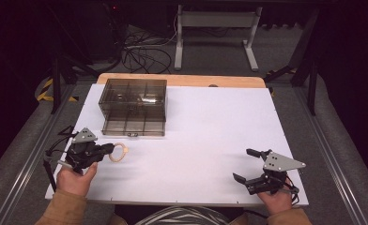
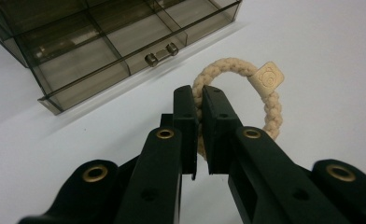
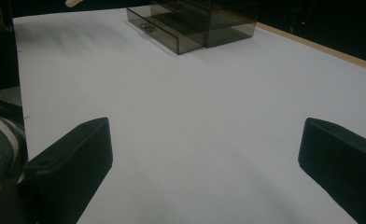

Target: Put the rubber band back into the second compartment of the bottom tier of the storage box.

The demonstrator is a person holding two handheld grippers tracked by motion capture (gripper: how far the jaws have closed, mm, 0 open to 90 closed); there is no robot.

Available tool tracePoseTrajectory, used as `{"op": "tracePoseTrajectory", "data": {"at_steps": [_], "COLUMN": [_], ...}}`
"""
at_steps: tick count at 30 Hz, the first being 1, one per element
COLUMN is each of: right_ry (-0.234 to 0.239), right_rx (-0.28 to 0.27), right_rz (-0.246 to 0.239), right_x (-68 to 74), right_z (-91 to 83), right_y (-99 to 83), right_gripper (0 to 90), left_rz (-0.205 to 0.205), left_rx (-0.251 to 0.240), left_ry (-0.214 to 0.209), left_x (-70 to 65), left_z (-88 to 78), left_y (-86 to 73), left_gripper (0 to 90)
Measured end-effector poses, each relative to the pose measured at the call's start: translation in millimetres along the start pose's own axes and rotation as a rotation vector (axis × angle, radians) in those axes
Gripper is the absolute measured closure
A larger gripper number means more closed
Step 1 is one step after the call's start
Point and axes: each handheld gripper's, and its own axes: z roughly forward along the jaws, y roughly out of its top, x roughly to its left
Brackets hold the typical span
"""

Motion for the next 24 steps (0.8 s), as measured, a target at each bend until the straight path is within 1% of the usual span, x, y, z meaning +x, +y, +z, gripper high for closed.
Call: {"op": "tracePoseTrajectory", "data": {"at_steps": [7, 13, 14, 19, 24], "right_ry": [0.0, -0.001, -0.001, -0.002, -0.003], "right_rx": [0.0, 0.001, 0.001, 0.0, 0.0], "right_rz": [-0.002, -0.002, -0.002, -0.001, 0.0], "right_x": [0.2, 0.3, 0.3, 0.3, 0.8], "right_z": [0.4, 0.4, 0.3, -0.6, -0.7], "right_y": [0.1, 0.0, -0.1, -0.4, -0.4], "right_gripper": [3.6, 3.6, 3.6, 3.6, 3.6], "left_rz": [-0.012, -0.019, -0.015, -0.022, -0.026], "left_rx": [-0.044, -0.078, -0.081, -0.11, -0.125], "left_ry": [-0.009, -0.013, -0.009, -0.01, -0.006], "left_x": [3.2, 5.0, 5.7, 7.4, 9.8], "left_z": [-3.3, -2.0, -1.9, -0.9, 1.4], "left_y": [7.7, 15.7, 17.1, 23.4, 29.6], "left_gripper": [84.9, 85.0, 85.0, 84.9, 84.9]}}
